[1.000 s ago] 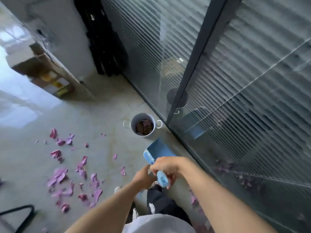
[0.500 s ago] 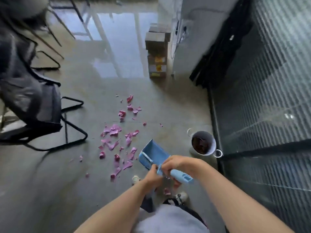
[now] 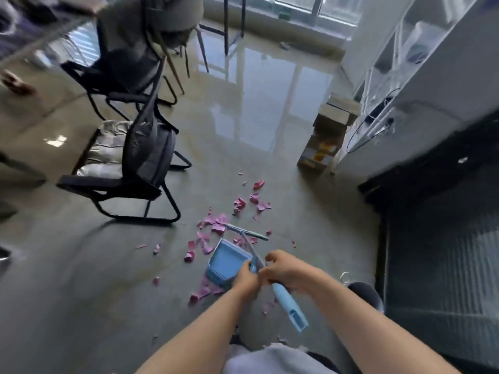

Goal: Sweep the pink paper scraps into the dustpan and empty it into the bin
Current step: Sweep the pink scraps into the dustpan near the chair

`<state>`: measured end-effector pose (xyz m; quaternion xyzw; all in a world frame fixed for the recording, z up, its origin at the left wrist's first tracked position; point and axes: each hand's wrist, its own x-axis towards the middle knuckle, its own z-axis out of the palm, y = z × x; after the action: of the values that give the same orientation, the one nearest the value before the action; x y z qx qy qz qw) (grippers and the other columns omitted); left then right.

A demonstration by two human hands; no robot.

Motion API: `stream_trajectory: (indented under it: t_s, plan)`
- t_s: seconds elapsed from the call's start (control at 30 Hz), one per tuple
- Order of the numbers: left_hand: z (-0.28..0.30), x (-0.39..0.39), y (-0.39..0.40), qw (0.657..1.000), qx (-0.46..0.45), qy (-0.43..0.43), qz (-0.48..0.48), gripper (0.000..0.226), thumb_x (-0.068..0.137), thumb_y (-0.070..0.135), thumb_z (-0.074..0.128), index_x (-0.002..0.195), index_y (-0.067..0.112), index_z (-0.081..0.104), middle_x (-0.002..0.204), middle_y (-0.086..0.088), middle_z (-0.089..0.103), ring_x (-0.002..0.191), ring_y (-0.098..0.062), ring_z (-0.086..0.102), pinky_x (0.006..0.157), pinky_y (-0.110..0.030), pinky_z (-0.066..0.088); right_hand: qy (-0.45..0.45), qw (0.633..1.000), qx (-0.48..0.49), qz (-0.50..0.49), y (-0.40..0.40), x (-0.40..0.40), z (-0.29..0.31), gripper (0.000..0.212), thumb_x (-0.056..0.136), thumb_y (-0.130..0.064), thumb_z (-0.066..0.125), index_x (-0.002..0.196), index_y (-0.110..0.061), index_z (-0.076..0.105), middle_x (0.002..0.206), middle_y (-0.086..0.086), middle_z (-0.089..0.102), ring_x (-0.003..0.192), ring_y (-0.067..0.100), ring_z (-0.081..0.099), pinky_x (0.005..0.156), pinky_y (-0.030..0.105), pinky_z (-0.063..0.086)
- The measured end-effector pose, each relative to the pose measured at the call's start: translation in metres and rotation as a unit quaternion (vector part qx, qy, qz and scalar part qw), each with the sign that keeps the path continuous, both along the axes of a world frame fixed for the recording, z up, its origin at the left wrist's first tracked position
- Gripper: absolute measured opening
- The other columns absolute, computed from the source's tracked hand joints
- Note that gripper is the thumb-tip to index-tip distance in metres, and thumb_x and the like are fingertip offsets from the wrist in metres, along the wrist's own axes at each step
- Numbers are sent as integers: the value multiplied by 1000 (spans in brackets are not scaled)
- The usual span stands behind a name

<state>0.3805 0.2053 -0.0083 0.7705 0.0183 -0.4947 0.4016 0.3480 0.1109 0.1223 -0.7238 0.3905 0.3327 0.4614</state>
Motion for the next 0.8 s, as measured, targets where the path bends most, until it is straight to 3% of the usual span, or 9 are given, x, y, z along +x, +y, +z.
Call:
stream_trajectory:
  t_s: [0.07,0.1,0.2,0.27,0.33,0.4,0.53,0.7,0.8]
  plan:
    - [7,16,-3,999,-9,20,45,33,86,18,58,118,19,52,82,-2,58,63,-13,52,48,-20,42,-10,999,30,-44,-14,13,3,32,78,-5,60,109,-8,54,73,8,54,57,21,60,56,38,58]
    - [5,22,-3,997,-10,23,67,36,86,14,56,121,17,49,79,-3,54,60,-13,49,47,-20,41,-22,994,63,-82,-23,19,3,34,79,-2,60,112,-6,52,73,11,53,52,21,59,61,45,58]
    - [-2,38,3,988,12,48,148,37,87,6,54,121,19,45,79,-3,49,65,-16,48,56,-27,46,-68,976,117,-171,-59,29,3,41,84,5,57,122,-7,46,70,15,49,36,20,52,54,44,57]
    - [-3,49,6,981,32,25,189,31,87,3,55,112,19,46,77,-3,48,69,-20,49,67,-35,52,-65,973,123,-186,-87,29,-7,44,86,4,55,122,-16,41,72,20,53,39,24,55,46,38,56]
    - [-7,58,7,978,51,-1,200,35,84,3,56,117,16,50,78,-5,51,67,-22,50,61,-32,51,3,982,104,-159,-113,17,-30,35,90,-1,53,117,-17,39,73,22,58,46,27,59,46,36,55]
    - [-13,67,2,973,61,0,223,43,84,3,55,125,15,49,82,-10,55,59,-21,49,50,-25,43,71,987,63,-130,-136,6,-58,17,91,-4,48,108,-2,43,57,17,55,41,24,53,46,33,49]
    - [-23,87,-19,956,88,-5,280,43,83,4,56,125,14,49,89,-20,61,52,-22,47,45,-21,38,57,994,-56,-78,-185,21,-107,10,89,-2,43,86,3,51,38,7,46,28,18,40,36,22,32]
    - [-20,102,-58,926,104,-12,363,27,86,2,56,111,10,52,68,-11,51,45,-18,39,41,-19,32,61,992,-95,-51,-269,61,-124,26,94,-20,39,83,-3,56,56,11,55,35,19,47,39,18,35]
    - [-14,108,-82,908,110,-11,404,12,88,4,53,97,11,51,60,-9,46,41,-16,35,40,-17,30,74,992,-101,-16,-329,85,-130,16,93,-15,39,87,-6,52,70,11,57,46,21,53,39,18,38]
